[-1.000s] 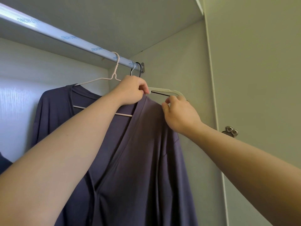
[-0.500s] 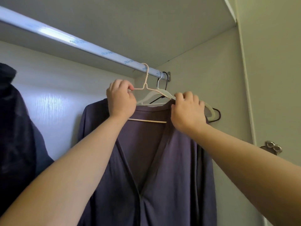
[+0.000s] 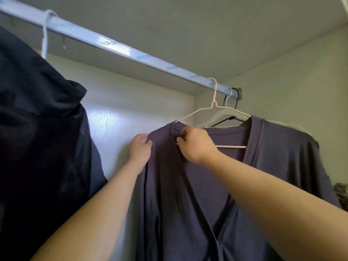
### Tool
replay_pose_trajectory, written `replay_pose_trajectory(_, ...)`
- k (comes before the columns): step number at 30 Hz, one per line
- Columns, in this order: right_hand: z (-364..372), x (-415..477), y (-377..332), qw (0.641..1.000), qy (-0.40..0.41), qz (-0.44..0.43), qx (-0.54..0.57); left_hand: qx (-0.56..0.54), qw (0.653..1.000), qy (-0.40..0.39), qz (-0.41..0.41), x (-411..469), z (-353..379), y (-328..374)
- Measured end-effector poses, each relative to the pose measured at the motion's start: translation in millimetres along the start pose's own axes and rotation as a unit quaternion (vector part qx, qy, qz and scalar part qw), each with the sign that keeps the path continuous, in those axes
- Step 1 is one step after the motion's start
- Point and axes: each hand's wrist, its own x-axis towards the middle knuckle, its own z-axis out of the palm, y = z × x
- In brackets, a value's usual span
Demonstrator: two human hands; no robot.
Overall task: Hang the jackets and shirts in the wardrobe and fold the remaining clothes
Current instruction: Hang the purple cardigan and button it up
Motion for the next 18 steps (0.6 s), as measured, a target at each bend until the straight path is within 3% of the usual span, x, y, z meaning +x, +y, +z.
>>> replay_pose_trajectory(8, 30.7, 34.1, -24.5, 0.987, -0.015, 0.09, 0.133, -0.006, 0.998, -0.058, 0.001, -0.7, -19.6, -6.3)
replay_pose_trajectory(14, 28.3, 32.9, -12.5, 0.994, -0.037, 0.089, 0.055, 0.086, 0.996, -0.036, 0.015, -1.0, -30.6, -11.1)
replay_pose_trajectory(18, 25.3, 26.5, 2.6, 0.993, -0.07, 0.091, 0.016, 0.123, 0.99, -0.069, 0.018, -6.4, -28.4, -21.8)
